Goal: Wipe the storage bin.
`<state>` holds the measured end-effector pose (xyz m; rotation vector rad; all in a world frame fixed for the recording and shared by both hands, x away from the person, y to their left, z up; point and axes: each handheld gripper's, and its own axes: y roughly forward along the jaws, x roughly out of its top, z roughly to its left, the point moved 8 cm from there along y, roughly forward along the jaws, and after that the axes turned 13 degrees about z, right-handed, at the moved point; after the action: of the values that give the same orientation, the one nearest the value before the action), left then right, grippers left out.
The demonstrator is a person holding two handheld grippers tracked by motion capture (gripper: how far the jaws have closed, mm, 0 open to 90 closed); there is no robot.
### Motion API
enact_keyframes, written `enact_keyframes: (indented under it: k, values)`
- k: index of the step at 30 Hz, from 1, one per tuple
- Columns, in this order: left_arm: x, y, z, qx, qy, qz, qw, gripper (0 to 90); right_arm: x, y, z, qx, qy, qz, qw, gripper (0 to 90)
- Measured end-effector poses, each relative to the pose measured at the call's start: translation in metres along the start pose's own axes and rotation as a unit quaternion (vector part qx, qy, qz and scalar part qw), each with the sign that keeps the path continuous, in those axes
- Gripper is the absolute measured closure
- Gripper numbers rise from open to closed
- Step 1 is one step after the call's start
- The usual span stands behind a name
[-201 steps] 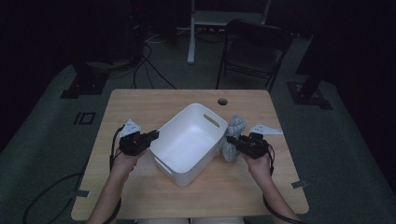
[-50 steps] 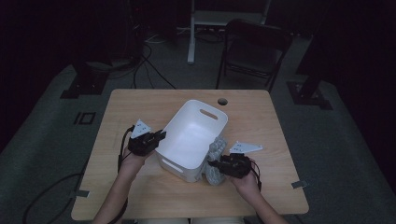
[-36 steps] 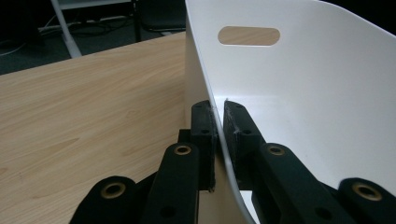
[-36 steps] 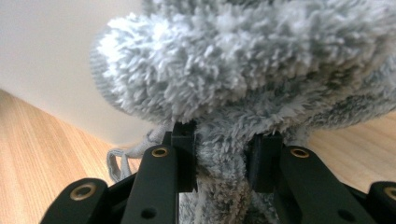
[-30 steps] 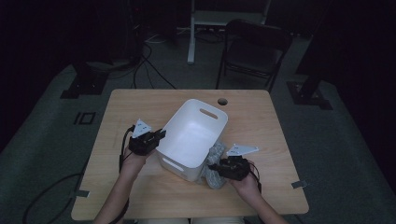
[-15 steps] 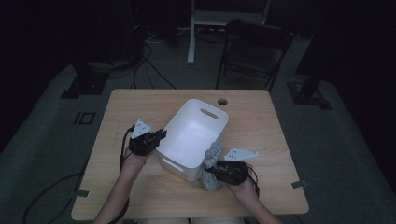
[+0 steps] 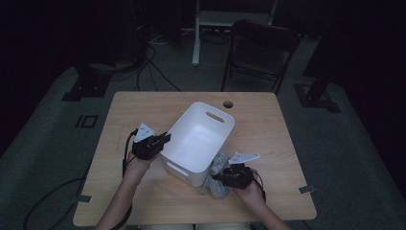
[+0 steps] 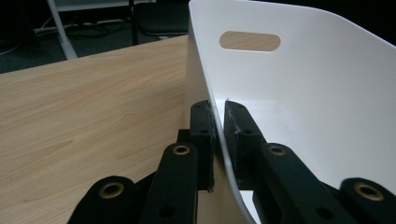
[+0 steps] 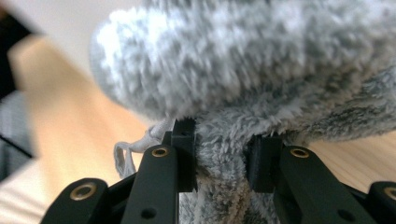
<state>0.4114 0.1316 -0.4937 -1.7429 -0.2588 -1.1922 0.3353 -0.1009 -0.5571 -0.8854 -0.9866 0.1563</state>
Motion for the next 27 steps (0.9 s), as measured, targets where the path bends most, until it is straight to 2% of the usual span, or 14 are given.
enact_keyframes:
  k: [1,3,6,10,11,13,16,18,21,23,24,25,26,27]
  values:
    - [0.0,0.0,0.0,0.001,0.0,0.001,1.0,82.7,0.004,-0.007,0.007,0.011,-0.009,-0.017,0.9998,69.1]
    - [0.0,0.0,0.0,0.002,-0.002,0.001,1.0,82.7,0.013,-0.024,0.023,0.032,-0.034,-0.057,0.9973,67.8]
    - [0.0,0.0,0.0,0.002,-0.005,0.001,1.0,82.8,0.02,-0.036,0.036,0.027,-0.05,-0.083,0.9949,64.0]
    - [0.0,0.0,0.0,0.002,-0.004,0.002,1.0,82.9,0.023,-0.035,0.041,0.01,-0.046,-0.085,0.9952,55.3]
    - [0.0,0.0,0.0,0.002,-0.004,0.002,1.0,82.9,0.023,-0.035,0.041,0.01,-0.046,-0.085,0.9952,55.3]
    - [0.0,0.0,0.0,0.003,-0.003,0.003,1.0,82.9,0.024,-0.033,0.045,0.012,-0.043,-0.085,0.9954,48.0]
    - [0.0,0.0,-0.001,0.003,-0.002,0.003,1.0,82.9,0.024,-0.033,0.045,-0.015,-0.049,-0.083,0.9953,52.3]
    - [0.0,0.001,-0.002,0.004,0.001,0.004,1.0,82.9,0.023,-0.031,0.042,-0.034,-0.049,-0.082,0.9948,49.1]
    - [0.0,0.001,-0.002,0.003,0.003,0.005,1.0,82.9,0.022,-0.027,0.041,-0.029,-0.035,-0.083,0.9955,46.5]
    - [0.0,0.001,-0.003,0.004,0.002,0.005,1.0,82.9,0.019,-0.023,0.039,-0.032,-0.036,-0.079,0.9957,44.4]
    - [0.0,0.001,-0.003,0.006,0.003,0.006,1.0,83.0,0.018,-0.02,0.039,-0.035,-0.038,-0.075,0.9959,43.1]
    - [0.0,0.001,-0.003,0.007,0.004,0.006,0.9999,83.1,0.015,-0.013,0.039,-0.048,-0.05,-0.059,0.9959,42.8]
    - [0.0,0.001,-0.003,0.007,0.004,0.006,0.9999,83.0,0.015,-0.013,0.039,-0.048,-0.05,-0.059,0.9959,42.8]
    - [0.0,0.001,-0.003,0.008,0.004,0.006,0.9999,83.0,0.014,-0.011,0.038,-0.059,-0.058,-0.054,0.9951,42.6]
